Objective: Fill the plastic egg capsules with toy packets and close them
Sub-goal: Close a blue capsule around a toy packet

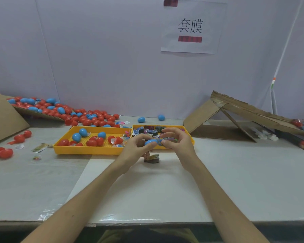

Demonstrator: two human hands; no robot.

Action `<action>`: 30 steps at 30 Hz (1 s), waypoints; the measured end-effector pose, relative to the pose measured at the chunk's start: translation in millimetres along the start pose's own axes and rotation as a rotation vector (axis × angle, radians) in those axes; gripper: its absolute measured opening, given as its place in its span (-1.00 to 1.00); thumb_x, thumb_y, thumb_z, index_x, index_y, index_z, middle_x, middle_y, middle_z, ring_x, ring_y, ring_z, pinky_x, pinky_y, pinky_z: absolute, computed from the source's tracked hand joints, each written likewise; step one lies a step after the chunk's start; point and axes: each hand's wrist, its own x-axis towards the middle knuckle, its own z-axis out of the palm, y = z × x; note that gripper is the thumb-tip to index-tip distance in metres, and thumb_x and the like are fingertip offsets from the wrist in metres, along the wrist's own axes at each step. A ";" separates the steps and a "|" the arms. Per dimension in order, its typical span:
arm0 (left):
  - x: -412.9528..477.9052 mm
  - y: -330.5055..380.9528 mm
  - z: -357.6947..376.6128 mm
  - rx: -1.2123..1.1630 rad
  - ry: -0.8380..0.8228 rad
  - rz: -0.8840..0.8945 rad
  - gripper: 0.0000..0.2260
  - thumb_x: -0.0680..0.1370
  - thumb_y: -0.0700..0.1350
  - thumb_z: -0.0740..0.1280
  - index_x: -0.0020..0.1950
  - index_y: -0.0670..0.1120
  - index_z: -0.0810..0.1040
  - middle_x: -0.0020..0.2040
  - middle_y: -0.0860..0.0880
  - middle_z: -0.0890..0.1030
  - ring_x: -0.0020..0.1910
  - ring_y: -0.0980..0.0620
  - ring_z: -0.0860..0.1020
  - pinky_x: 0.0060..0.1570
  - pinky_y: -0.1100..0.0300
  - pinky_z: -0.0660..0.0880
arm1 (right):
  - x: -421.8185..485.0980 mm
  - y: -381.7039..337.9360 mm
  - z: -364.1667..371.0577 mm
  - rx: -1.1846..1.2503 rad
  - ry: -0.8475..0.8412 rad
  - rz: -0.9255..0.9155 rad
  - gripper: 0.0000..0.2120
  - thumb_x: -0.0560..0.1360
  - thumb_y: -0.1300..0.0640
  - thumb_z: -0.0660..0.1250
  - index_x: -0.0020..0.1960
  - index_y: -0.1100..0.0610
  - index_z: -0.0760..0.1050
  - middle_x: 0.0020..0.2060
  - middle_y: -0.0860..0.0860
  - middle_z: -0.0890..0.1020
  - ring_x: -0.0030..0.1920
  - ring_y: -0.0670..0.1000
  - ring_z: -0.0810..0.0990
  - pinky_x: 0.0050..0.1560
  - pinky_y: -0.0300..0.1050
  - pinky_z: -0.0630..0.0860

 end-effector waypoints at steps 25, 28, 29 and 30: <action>-0.7 -1.0 2.8 0.101 -0.037 0.027 -0.82 0.47 -0.08 0.55 0.00 0.12 0.63 -0.15 0.09 0.69 -0.25 0.20 0.65 -0.27 0.34 0.57 | -1.9 -0.2 5.5 -0.041 0.031 -0.030 -0.67 0.48 0.45 0.38 0.00 0.02 0.63 -0.06 0.08 0.70 -0.01 0.13 0.71 0.05 0.19 0.66; -0.5 -2.0 2.2 0.136 -0.031 0.049 -0.78 0.45 -0.08 0.58 0.00 0.13 0.62 -0.10 0.01 0.68 -0.22 0.12 0.67 -0.24 0.30 0.60 | -2.2 0.2 6.7 -0.091 0.021 -0.028 -0.67 0.47 0.42 0.41 -0.03 -0.02 0.63 -0.07 0.04 0.69 -0.05 0.06 0.72 0.01 0.14 0.68; -0.4 -2.3 2.1 0.155 -0.033 0.055 -0.76 0.44 -0.07 0.59 0.00 0.13 0.61 -0.09 0.00 0.68 -0.19 0.08 0.67 -0.22 0.29 0.61 | -2.4 0.5 7.0 -0.115 0.019 -0.028 -0.67 0.47 0.41 0.41 -0.04 -0.03 0.63 -0.07 0.03 0.69 -0.06 0.04 0.72 0.00 0.12 0.68; -0.2 -2.8 2.0 0.175 -0.038 0.059 -0.74 0.43 -0.06 0.59 0.01 0.14 0.60 -0.08 0.00 0.67 -0.17 0.06 0.67 -0.21 0.29 0.62 | -2.5 0.6 7.4 -0.135 0.017 -0.030 -0.67 0.47 0.41 0.42 -0.04 -0.04 0.63 -0.08 0.02 0.69 -0.07 0.02 0.72 -0.01 0.11 0.68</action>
